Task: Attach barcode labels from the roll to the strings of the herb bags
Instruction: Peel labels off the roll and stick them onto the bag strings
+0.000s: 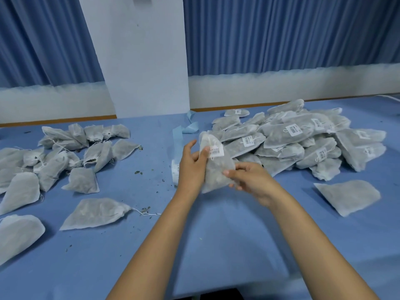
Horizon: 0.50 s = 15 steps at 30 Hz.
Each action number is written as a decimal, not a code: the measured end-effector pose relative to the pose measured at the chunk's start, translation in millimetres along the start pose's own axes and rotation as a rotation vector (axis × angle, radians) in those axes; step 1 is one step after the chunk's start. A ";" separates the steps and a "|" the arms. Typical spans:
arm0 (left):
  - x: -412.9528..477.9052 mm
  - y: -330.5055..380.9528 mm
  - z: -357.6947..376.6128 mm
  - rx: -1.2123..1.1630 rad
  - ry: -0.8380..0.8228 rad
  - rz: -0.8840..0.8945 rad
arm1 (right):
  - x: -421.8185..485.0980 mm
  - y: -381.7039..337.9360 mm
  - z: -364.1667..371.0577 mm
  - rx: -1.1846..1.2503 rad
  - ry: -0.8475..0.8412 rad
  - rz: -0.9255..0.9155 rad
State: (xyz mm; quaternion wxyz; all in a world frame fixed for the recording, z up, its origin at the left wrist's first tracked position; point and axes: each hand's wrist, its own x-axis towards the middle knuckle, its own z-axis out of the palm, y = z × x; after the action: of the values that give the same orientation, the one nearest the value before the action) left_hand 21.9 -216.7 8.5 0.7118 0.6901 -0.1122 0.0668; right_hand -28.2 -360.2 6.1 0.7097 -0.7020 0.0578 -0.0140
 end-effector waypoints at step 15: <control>19.4 -0.6 -106.8 1.568 -0.199 -0.831 | 59.0 21.0 19.5 0.589 0.305 0.005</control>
State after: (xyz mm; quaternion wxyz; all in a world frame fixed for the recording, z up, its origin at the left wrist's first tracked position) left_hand 47.9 -111.4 10.4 -0.0111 0.9661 0.1637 -0.1994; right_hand 31.1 -346.5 -18.5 0.8653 -0.4565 0.1584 -0.1332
